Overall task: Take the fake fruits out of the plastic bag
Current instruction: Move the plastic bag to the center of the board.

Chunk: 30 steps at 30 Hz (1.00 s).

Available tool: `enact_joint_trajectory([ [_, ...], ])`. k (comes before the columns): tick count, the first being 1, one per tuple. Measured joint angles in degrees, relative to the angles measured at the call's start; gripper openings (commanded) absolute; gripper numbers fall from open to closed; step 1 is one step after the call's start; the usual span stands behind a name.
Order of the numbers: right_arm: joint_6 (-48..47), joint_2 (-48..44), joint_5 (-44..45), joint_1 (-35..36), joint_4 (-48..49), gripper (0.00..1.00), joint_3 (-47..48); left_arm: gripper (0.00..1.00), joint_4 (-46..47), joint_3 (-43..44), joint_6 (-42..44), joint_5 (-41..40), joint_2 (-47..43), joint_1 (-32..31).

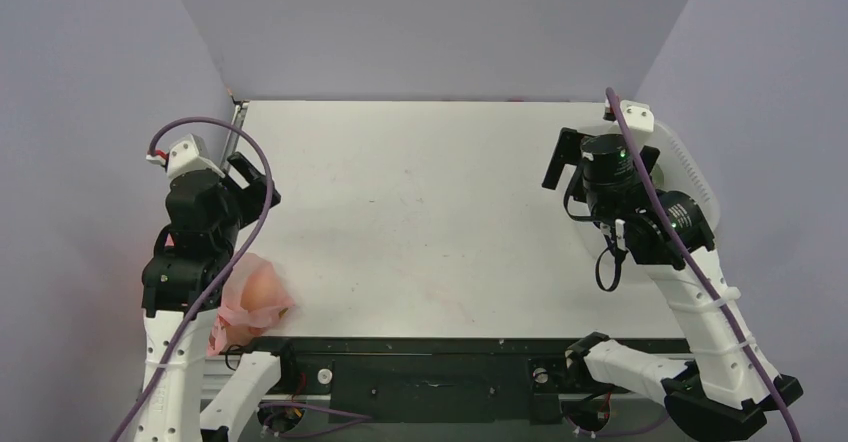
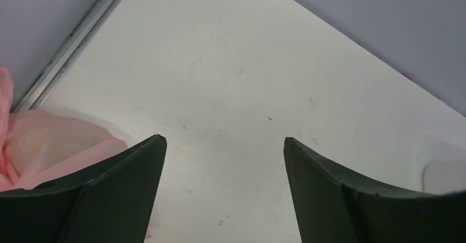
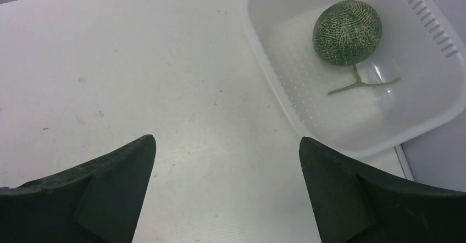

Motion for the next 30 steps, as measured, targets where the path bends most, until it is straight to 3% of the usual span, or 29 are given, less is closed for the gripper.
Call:
enact_joint_trajectory([
  [11, 4.37, 2.54, -1.62, 0.46, 0.42, 1.0, -1.14, 0.75, -9.7, -0.92, -1.14, -5.77, -0.26, 0.0],
  [22, 9.03, 2.67, -6.75, 0.46, 2.4, 1.0, -6.29, 0.77, -24.3, -4.13, -6.73, -20.65, 2.89, 0.11],
  [25, 8.87, 3.02, -7.54, 0.46, 2.97, 1.0, -6.34, 0.77, -27.89, -4.46, -8.26, -24.15, 4.24, 2.14],
  [30, 8.39, 4.2, -8.55, 0.46, 3.48, 1.0, -6.32, 0.77, -31.1, -4.46, -10.69, -27.34, 8.55, 10.8],
])
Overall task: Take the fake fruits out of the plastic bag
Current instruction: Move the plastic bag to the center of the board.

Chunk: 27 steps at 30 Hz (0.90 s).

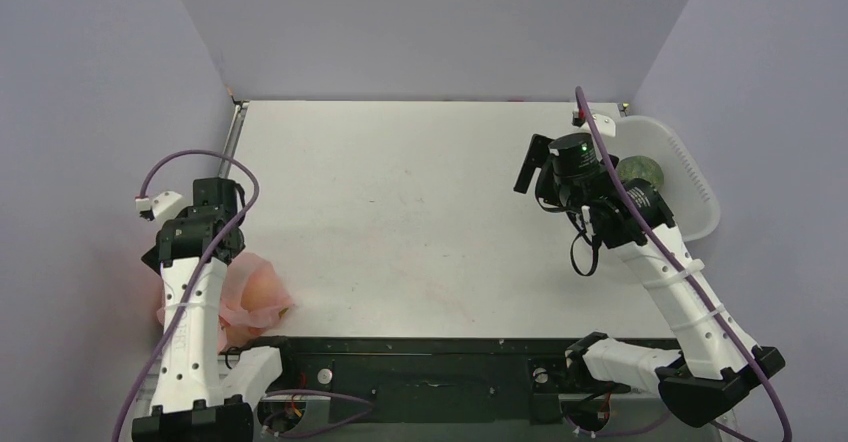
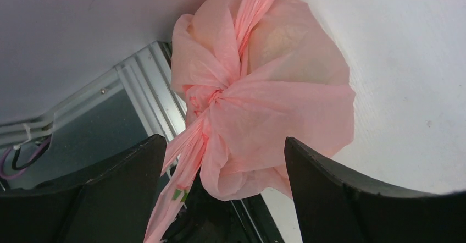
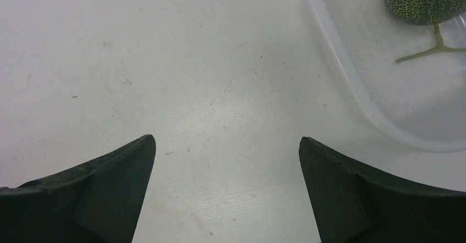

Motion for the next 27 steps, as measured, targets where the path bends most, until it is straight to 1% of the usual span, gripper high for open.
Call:
enact_joint_trajectory([
  [3, -0.46, 0.42, -0.44, 0.0, 0.02, 1.0, 0.0, 0.77, -2.12, 0.0, -4.55, -0.48, 2.36, 1.75],
  [6, -1.16, 0.42, -0.48, 0.0, 0.04, 1.0, 0.22, 0.77, -4.74, -0.26, -10.36, -0.57, 2.32, 4.68],
  [11, -1.6, 0.42, -0.76, 0.0, 0.17, 1.0, 1.09, 0.77, -9.68, -3.3, -19.08, -0.74, 3.43, 8.76],
  [16, -1.95, 0.42, -0.87, 0.0, 0.42, 1.0, 1.27, 0.77, -10.45, -3.98, -22.75, -1.68, 2.82, 10.43],
  [20, -2.27, 0.31, -0.87, 0.0, 0.42, 1.0, 1.25, 0.77, -10.95, -6.23, -25.44, -1.75, 3.3, 10.99],
  [27, -3.04, -0.39, -0.81, 0.0, 0.39, 1.0, 1.25, 0.78, -10.71, -10.38, -30.29, 1.07, 5.55, 11.61],
])
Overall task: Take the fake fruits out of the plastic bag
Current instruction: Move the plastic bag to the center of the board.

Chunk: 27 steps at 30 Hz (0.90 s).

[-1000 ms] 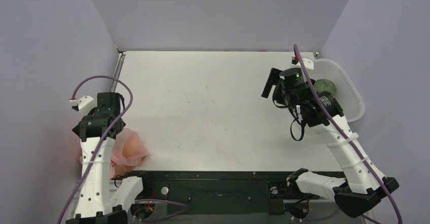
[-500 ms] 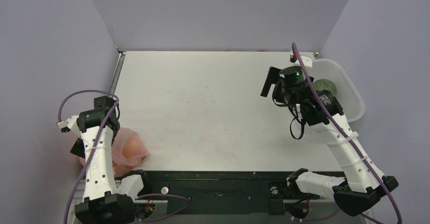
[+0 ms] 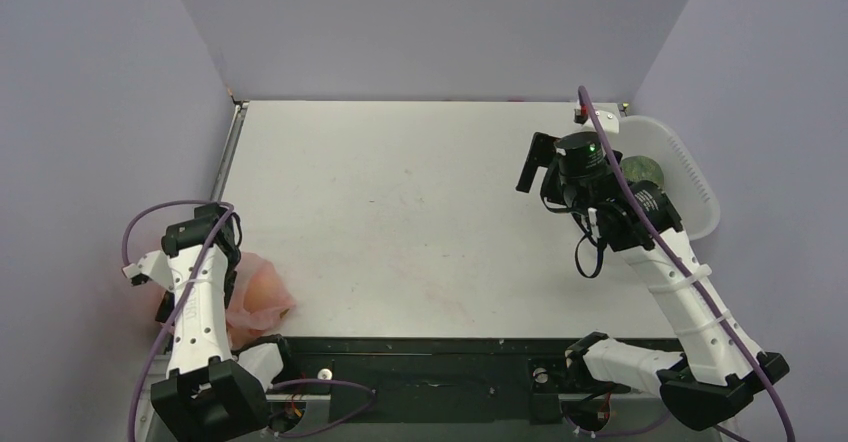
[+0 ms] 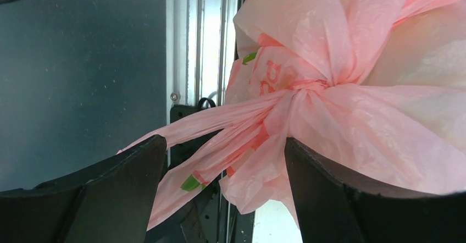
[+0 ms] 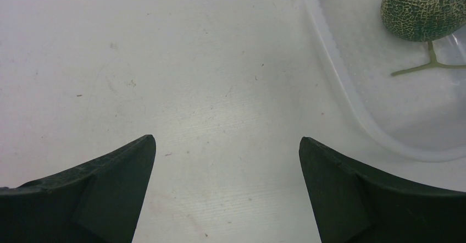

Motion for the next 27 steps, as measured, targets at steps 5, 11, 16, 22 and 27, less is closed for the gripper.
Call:
enact_joint_trajectory([
  [5, -0.31, -0.92, 0.09, 0.0, 0.0, 1.0, 0.0, 0.78, 0.83, -3.63, -2.89, 3.08, 0.46, 1.03],
  [11, -0.22, -1.25, 0.11, 0.17, 0.0, 1.0, -0.02, 0.5, 4.94, -5.79, -3.02, 6.82, 2.36, 1.29],
  [16, 0.15, -0.81, -0.44, 2.4, 0.13, 1.0, -0.2, 0.11, 10.97, -7.8, 0.02, 9.14, 0.48, 1.2],
  [22, -0.35, 1.57, -0.55, 4.59, 0.33, 1.0, -0.83, 0.0, 17.94, -12.79, 3.96, 13.84, -8.44, -2.54],
  [27, -0.5, 4.42, 1.38, 6.23, 1.01, 1.0, -2.25, 0.0, 27.41, -18.95, 7.89, 20.72, -12.35, -6.88],
])
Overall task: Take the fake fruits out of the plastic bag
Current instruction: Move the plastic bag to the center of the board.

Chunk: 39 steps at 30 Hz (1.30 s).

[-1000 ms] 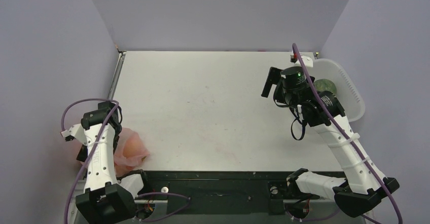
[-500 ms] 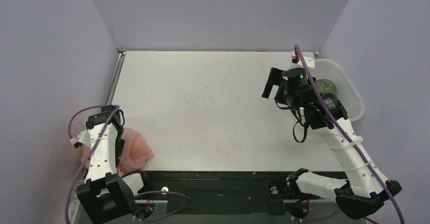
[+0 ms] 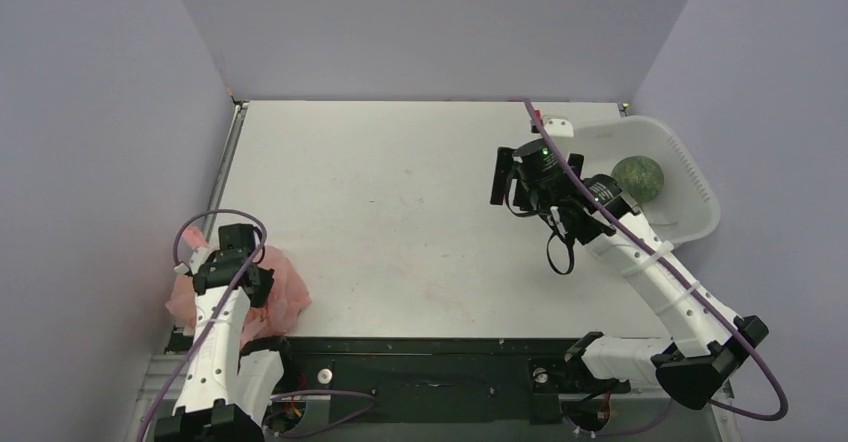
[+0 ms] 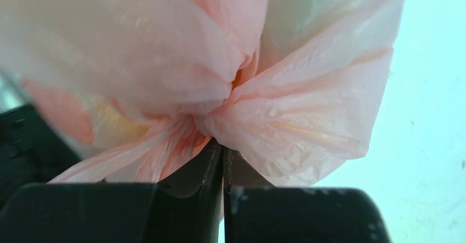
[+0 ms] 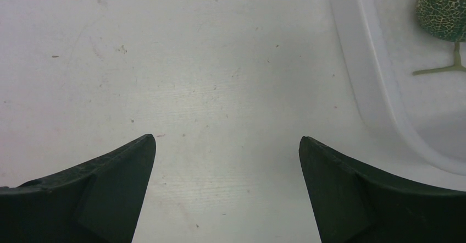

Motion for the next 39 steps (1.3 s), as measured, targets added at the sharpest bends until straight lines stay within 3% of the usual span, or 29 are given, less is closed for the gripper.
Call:
enact_joint_trajectory([
  [11, 2.47, 2.16, 4.22, 13.05, 11.1, 1.0, -13.49, 0.0, 28.74, -3.3, 16.57, 24.55, 8.83, -5.88],
  [21, 4.98, 1.57, 5.05, 18.86, 16.15, 1.0, -17.77, 0.0, 37.9, 4.22, 18.69, 31.8, 18.64, -29.44],
  [24, 4.09, 1.88, 4.72, 18.86, 17.05, 1.0, -17.75, 0.0, 40.3, 4.72, 18.49, 33.59, 18.84, -33.27],
  [25, 3.37, 2.08, 4.2, 18.86, 17.81, 1.0, -17.73, 0.06, 41.0, 4.72, 18.53, 34.45, 18.82, -33.64],
  [26, 2.8, 2.27, 3.85, 18.86, 18.47, 1.0, -17.73, 0.28, 41.48, 4.72, 18.69, 35.06, 18.82, -33.7],
  [28, 1.05, 2.73, 2.4, 18.86, 21.16, 1.0, -17.75, 0.41, 41.59, 5.14, 20.39, 36.3, 18.82, -33.64],
  [35, -0.37, 4.42, -4.5, 18.97, 34.01, 0.97, -18.91, 0.47, 35.15, 11.41, 26.62, 39.6, 17.64, -32.33],
  [39, 2.54, 8.87, -6.34, 20.41, 35.41, 0.96, -17.92, 0.47, 29.46, 12.72, 28.0, 39.54, 14.67, -31.54],
])
